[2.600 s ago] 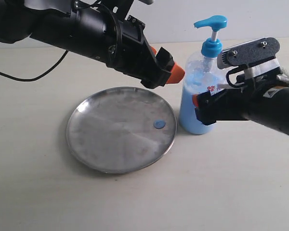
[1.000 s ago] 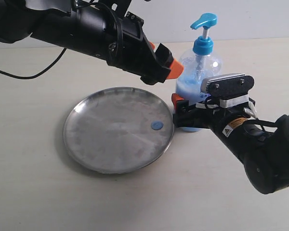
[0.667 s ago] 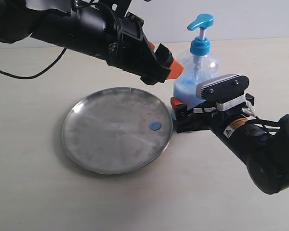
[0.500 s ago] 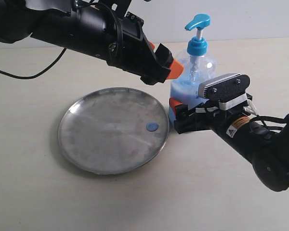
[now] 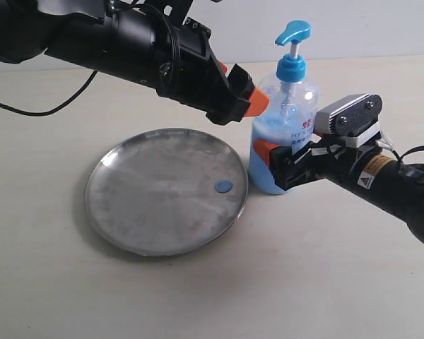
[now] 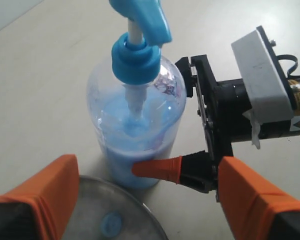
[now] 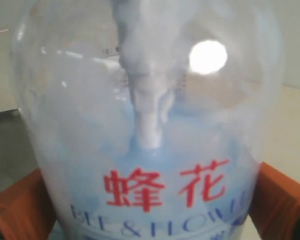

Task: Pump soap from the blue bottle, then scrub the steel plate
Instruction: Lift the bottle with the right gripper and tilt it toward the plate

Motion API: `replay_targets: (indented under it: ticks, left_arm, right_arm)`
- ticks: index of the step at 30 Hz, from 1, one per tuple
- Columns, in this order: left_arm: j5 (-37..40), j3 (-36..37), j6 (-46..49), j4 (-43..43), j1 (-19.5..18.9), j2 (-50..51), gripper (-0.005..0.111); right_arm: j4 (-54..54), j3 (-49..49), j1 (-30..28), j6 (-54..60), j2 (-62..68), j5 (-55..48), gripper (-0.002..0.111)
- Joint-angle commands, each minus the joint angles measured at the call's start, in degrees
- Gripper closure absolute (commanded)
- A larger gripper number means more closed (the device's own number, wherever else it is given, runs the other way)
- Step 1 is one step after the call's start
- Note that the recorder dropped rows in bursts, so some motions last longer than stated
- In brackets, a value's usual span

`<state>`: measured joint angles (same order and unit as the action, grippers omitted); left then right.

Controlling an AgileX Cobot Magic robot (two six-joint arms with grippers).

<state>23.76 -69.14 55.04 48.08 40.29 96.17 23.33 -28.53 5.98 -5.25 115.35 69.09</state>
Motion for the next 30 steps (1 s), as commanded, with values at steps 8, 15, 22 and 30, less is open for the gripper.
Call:
replay_targets:
  ticks: [8,15,22,30]
  left_arm:
    - [0.2,-0.3,0.0,0.3,0.2,-0.5,0.031]
    - [0.2,-0.3,0.0,0.3,0.2,-0.5,0.031]
    - [0.2,-0.3,0.0,0.3,0.2,-0.5,0.031]
    - [0.0,-0.3,0.0,0.3,0.2,-0.5,0.031]
  right_arm:
    - [7.3,-3.9,-1.7,2.6,0.7,-0.9,0.017]
    - [7.2,-5.0,-1.7,3.3,2.8,-1.8,0.051]
    - [6.3,-4.9,-1.7,3.7,2.6,-3.0,0.108]
    - [-2.0,-2.4,-0.9,1.8,-2.0,-3.8,0.108]
